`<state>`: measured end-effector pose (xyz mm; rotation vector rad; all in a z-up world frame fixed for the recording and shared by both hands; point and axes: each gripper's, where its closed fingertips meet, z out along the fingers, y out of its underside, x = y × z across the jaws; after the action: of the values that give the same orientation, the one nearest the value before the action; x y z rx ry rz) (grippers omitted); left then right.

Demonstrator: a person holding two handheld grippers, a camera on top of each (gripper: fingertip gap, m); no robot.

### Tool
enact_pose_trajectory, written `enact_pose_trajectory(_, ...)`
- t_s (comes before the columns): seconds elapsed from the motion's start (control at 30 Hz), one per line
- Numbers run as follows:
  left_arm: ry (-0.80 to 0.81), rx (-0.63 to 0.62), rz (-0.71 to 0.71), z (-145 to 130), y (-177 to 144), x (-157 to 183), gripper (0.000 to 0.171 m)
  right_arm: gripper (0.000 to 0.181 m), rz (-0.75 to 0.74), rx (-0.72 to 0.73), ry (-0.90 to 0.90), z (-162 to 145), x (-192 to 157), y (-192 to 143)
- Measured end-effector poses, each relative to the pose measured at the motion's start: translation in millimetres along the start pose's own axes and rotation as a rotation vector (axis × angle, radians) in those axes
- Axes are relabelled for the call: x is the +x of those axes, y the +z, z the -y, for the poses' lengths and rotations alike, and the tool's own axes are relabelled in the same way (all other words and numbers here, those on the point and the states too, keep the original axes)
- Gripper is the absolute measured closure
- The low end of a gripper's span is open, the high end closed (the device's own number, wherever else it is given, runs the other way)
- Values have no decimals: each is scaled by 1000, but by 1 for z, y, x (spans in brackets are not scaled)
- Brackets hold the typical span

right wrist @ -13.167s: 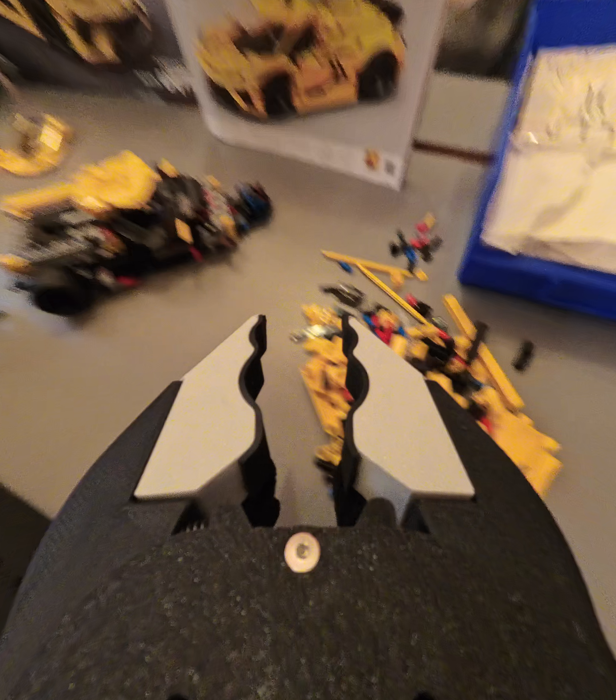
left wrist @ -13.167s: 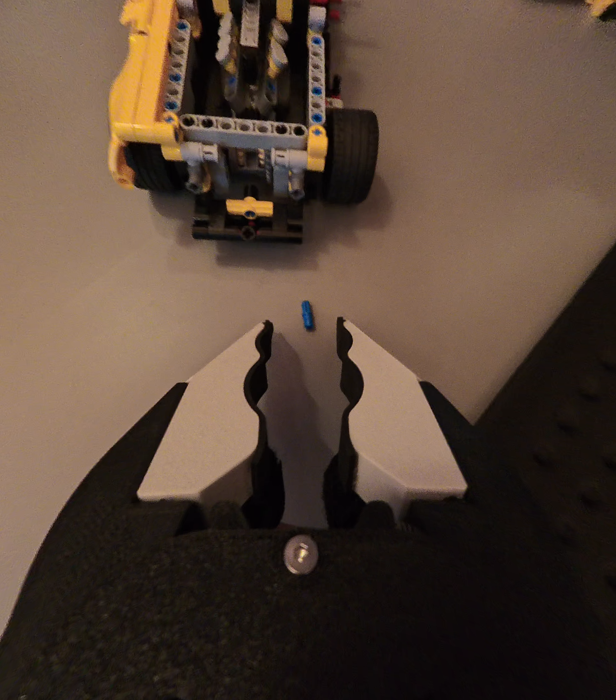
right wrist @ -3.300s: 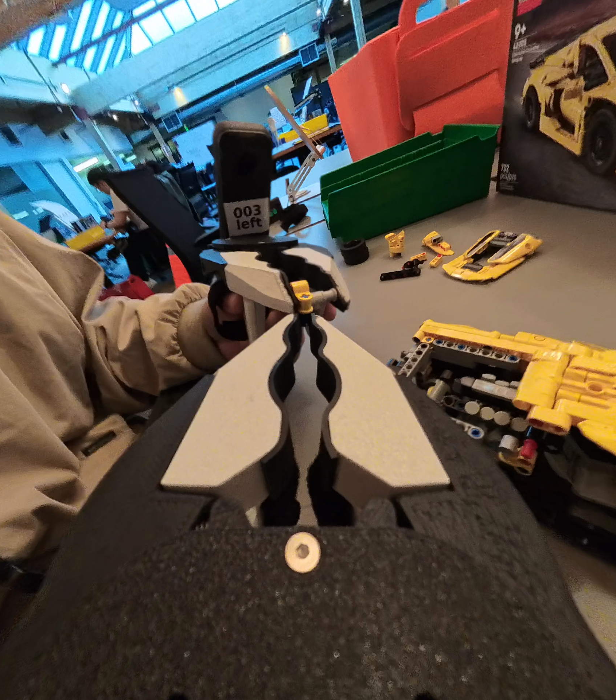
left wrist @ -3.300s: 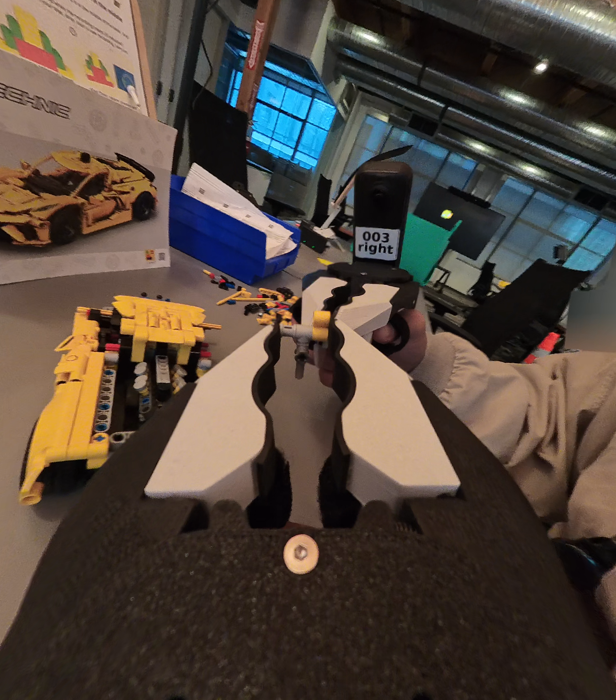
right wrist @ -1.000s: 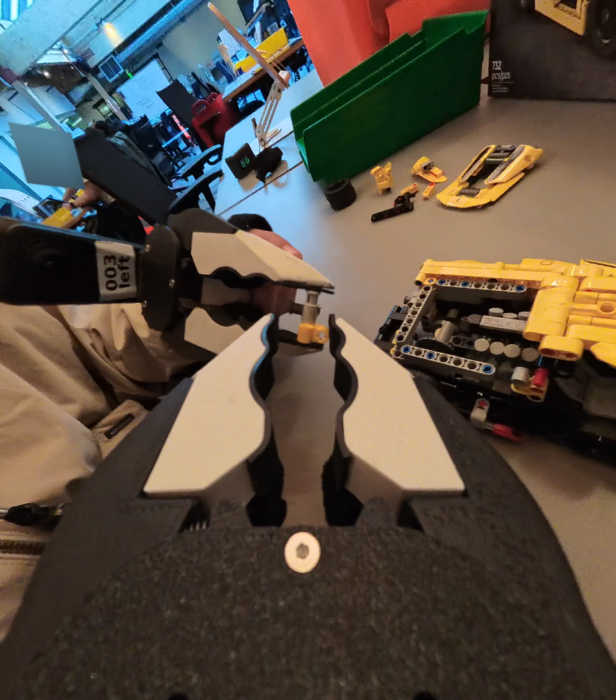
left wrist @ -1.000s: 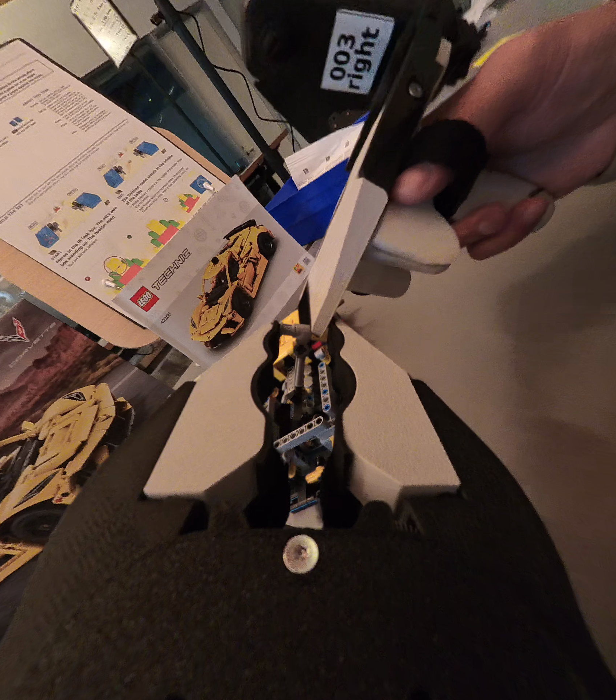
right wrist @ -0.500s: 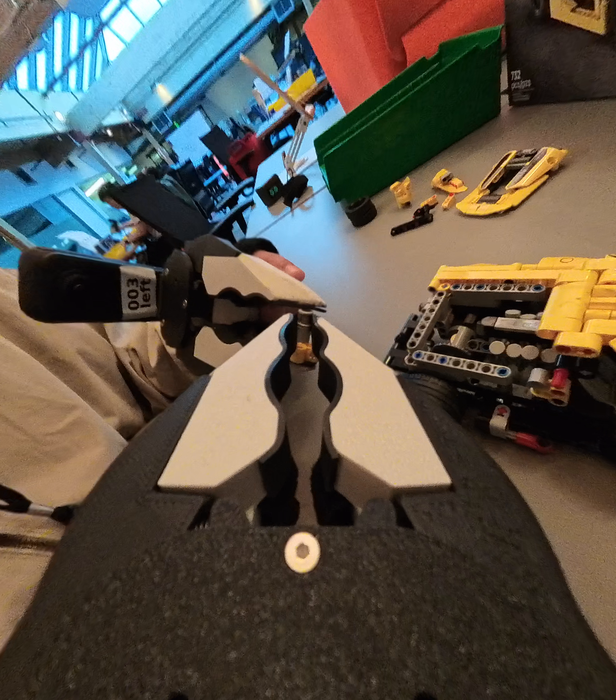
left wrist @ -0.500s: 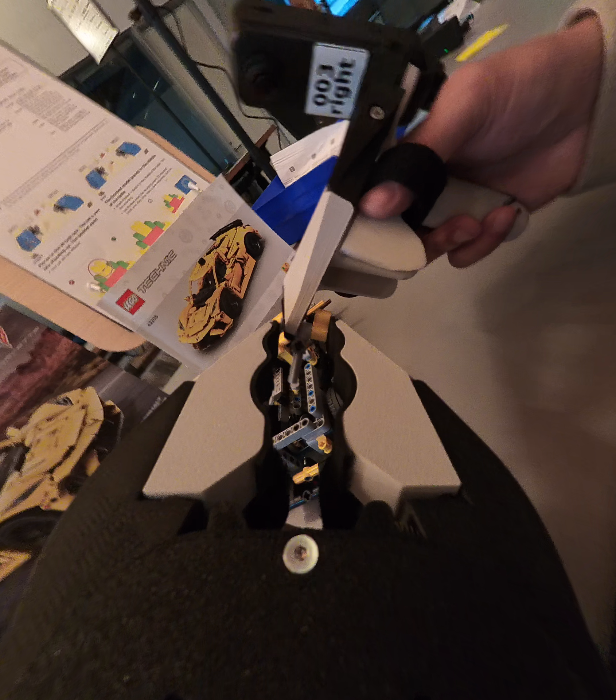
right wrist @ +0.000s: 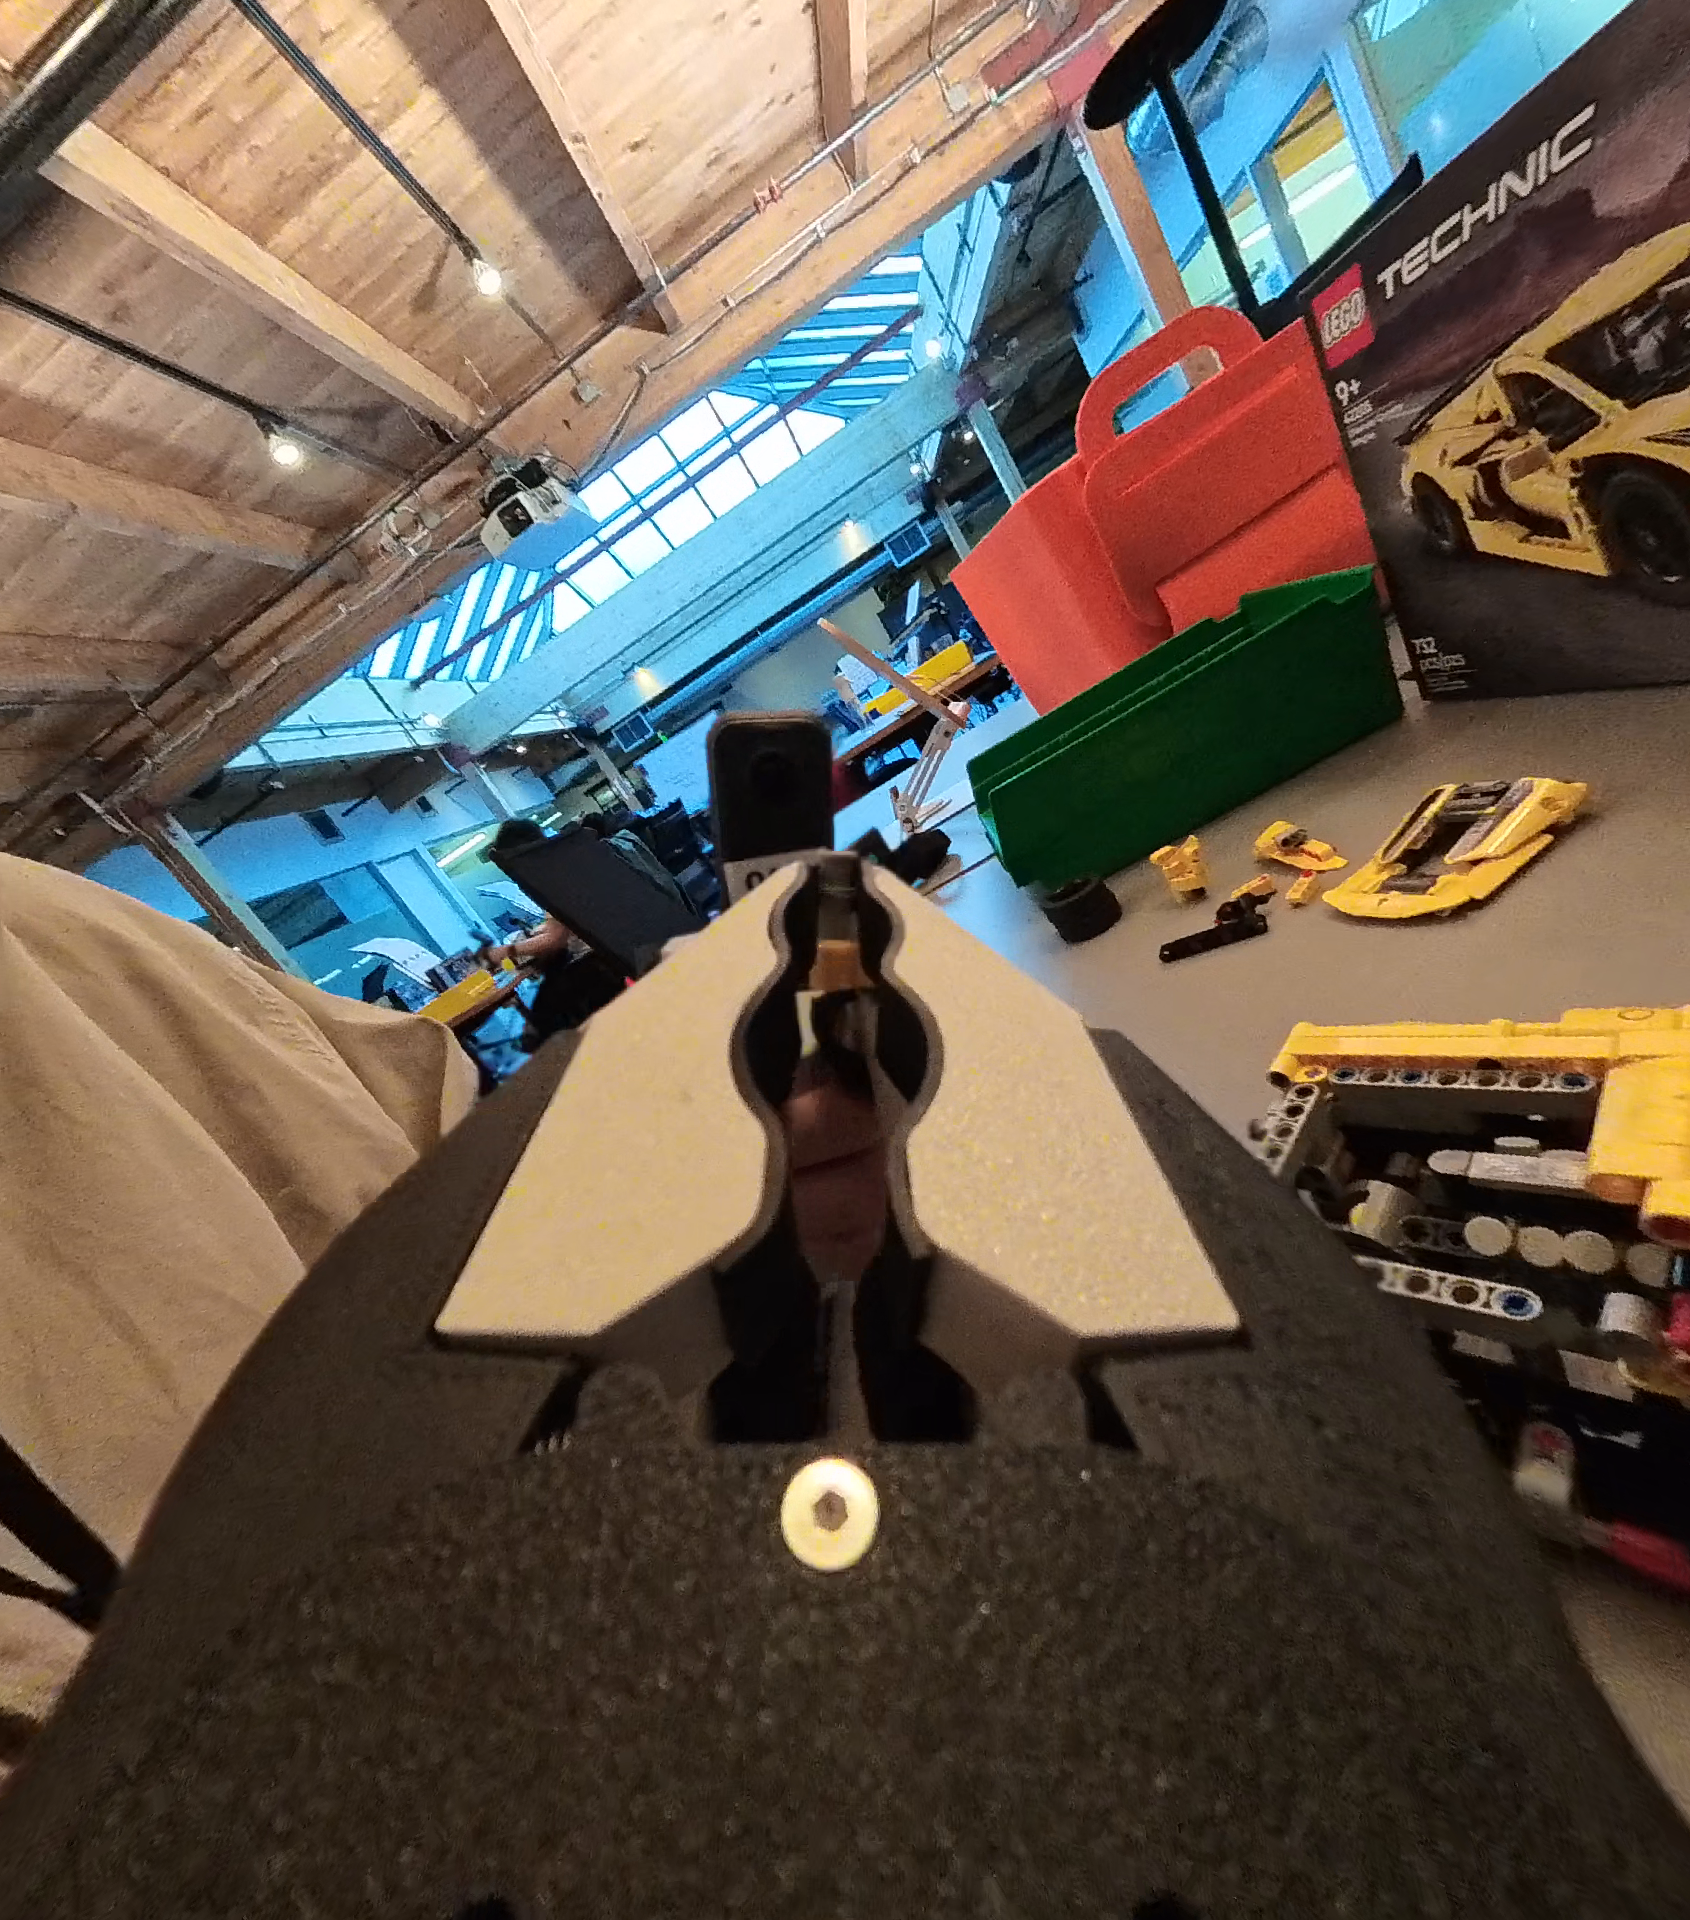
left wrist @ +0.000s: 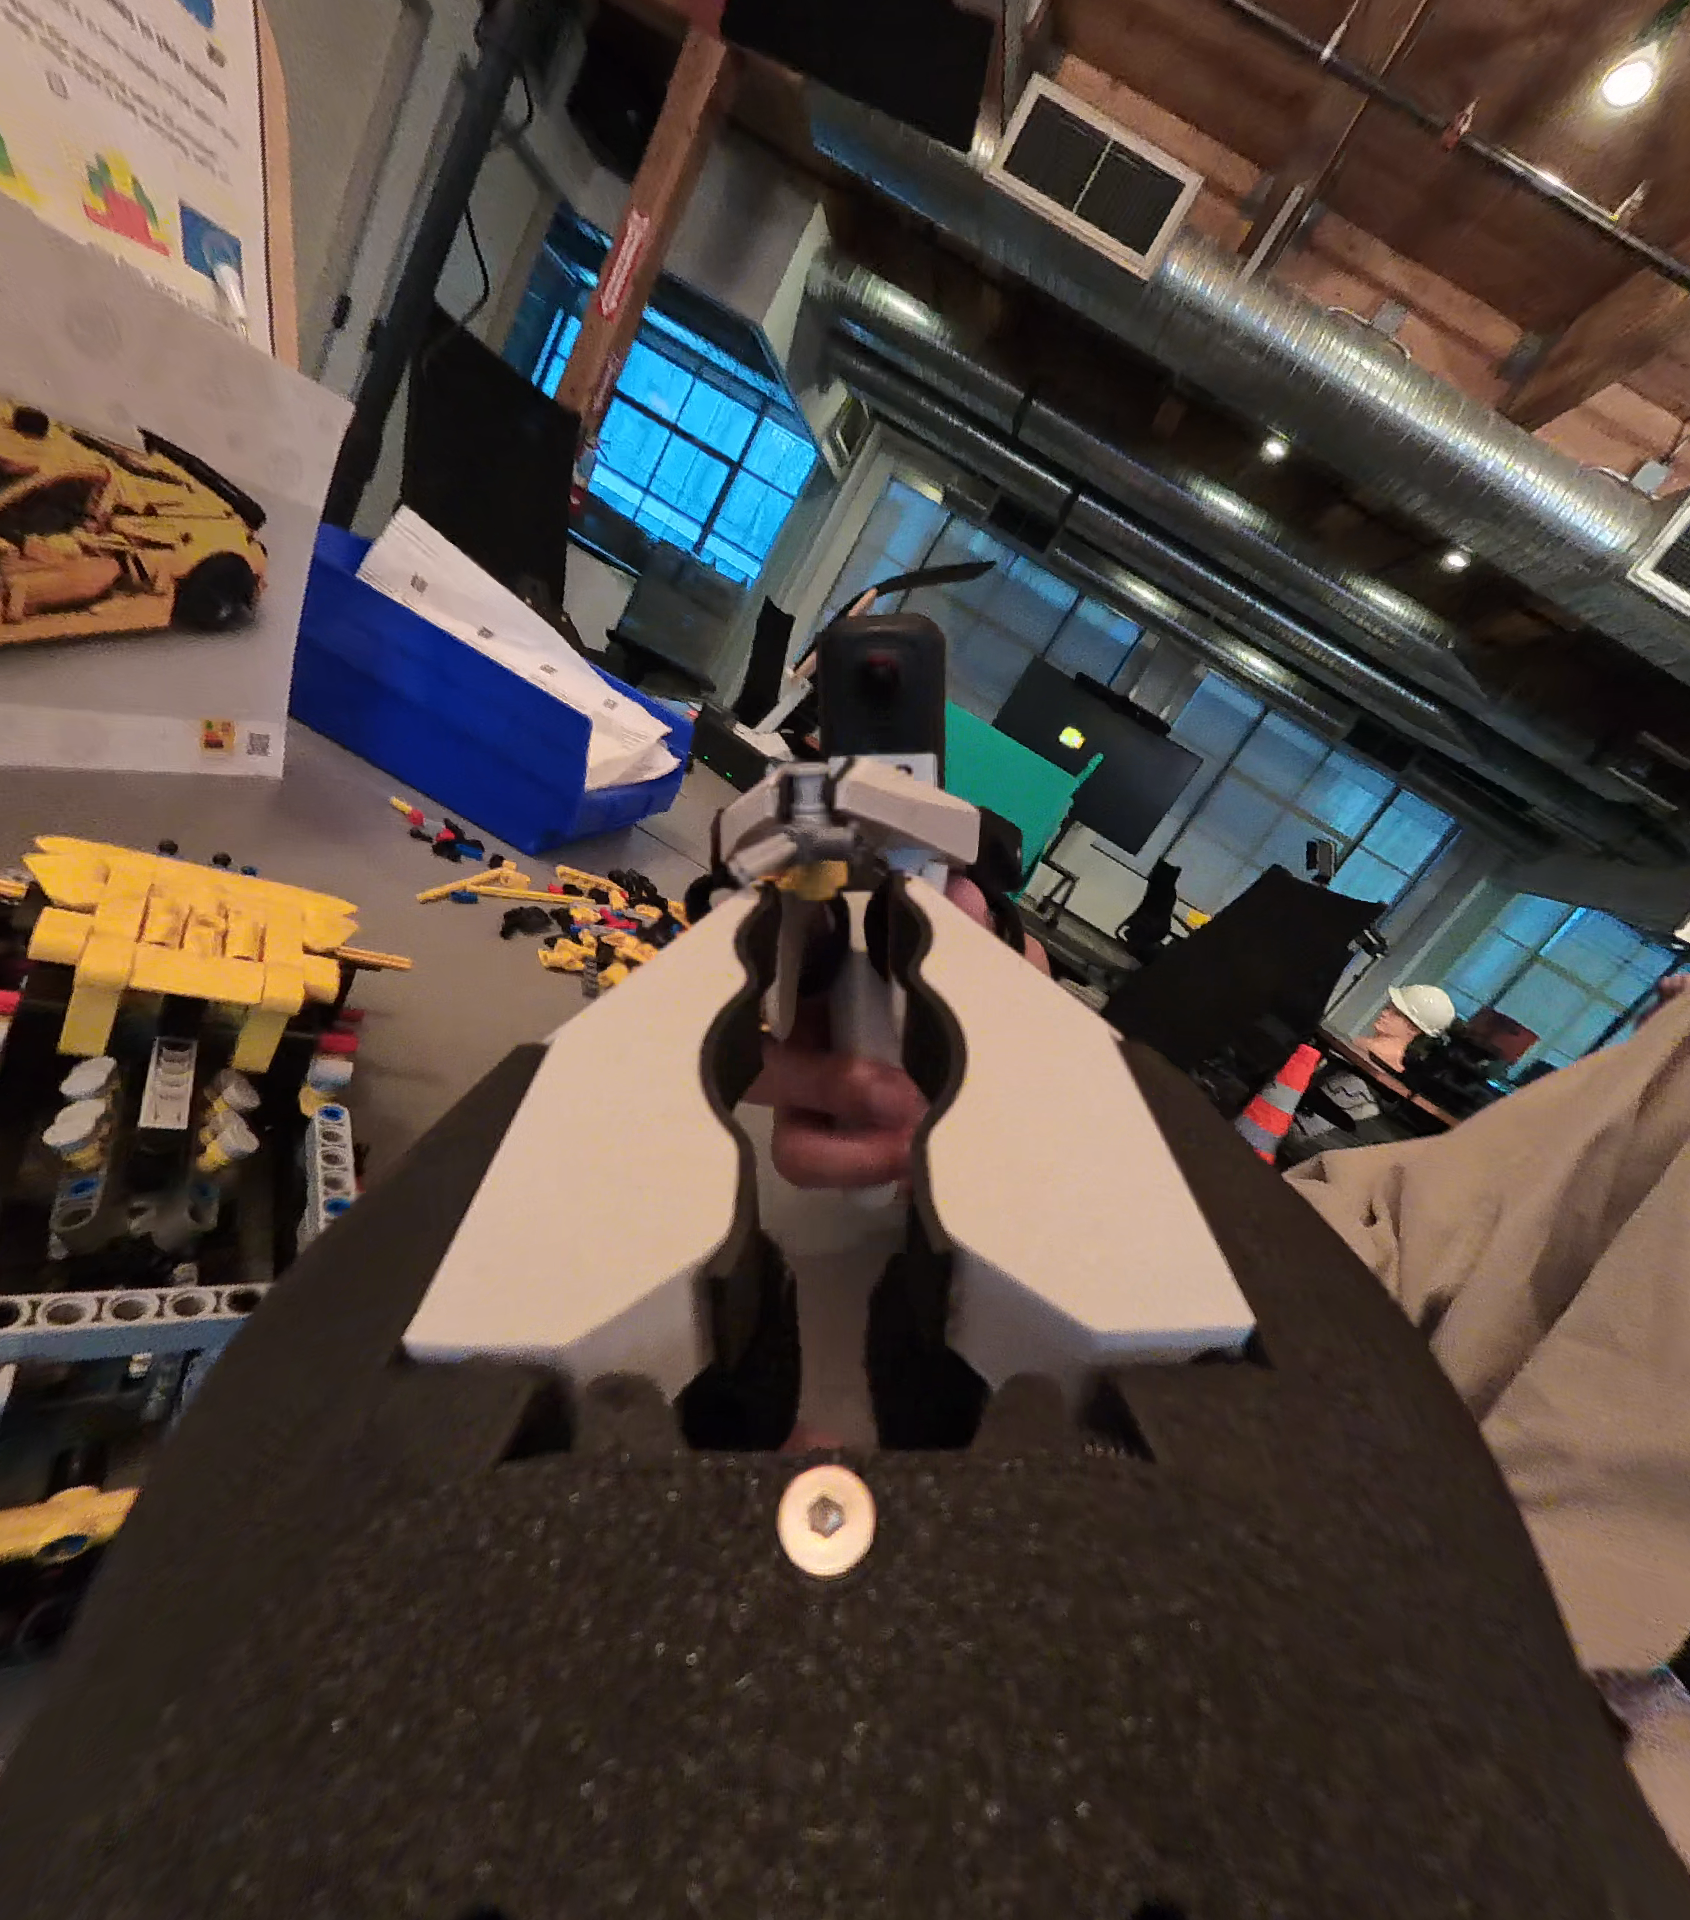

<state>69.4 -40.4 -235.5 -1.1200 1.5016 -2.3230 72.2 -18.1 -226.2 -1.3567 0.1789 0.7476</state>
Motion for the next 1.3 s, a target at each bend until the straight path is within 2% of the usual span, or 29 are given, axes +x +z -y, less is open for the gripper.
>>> enact_pose_trajectory(0.17, -13, 40, 24, 3, -3, -6, 162, 176, 2, 33, 68, 0, 4, 3)
enact_pose_trajectory(0.3, -66, 18, 10, -3, 0, -9, 158, 176, 34, 106, 146, 7, 5, -1)
enact_pose_trajectory(0.37, -109, 22, 0, -2, 0, -11, 147, 176, 15, 78, 148, 3, 9, 0)
enact_pose_trajectory(0.53, -109, 38, -31, 1, 2, -5, 145, 176, 7, 38, 111, -4, 6, 7)
enact_pose_trajectory(0.67, -110, 37, -25, 2, 1, -7, 156, 176, 28, 40, 122, -4, 2, 8)
enact_pose_trajectory(0.77, -133, 25, -32, 0, -3, -10, 157, 177, 19, 21, 141, -6, 6, 4)
enact_pose_trajectory(0.9, -99, -21, 35, -7, -5, -21, 157, 177, -24, 20, 198, -11, 16, 3)
enact_pose_trajectory(1.03, -136, 10, 39, -5, -6, -25, 157, 178, 9, 170, 344, -6, 22, 3)
enact_pose_trajectory(1.07, -147, 8, 38, -6, -6, -25, 158, 177, 19, 299, 352, 9, 23, -3)
enact_pose_trajectory(1.1, -160, -21, 53, -13, -7, -29, 158, 177, 44, 533, 379, 41, 27, -29)
enact_pose_trajectory(1.13, -185, -12, 44, -15, -9, -29, 158, 177, 32, 616, 394, 55, 37, -49)
enact_pose_trajectory(1.2, -220, 68, -14, -2, -15, -22, 158, 177, -66, 490, 321, 52, 45, -51)
enact_pose_trajectory(1.3, -168, 79, -33, 7, -13, -16, 158, 177, -84, 435, 253, 52, 38, -48)
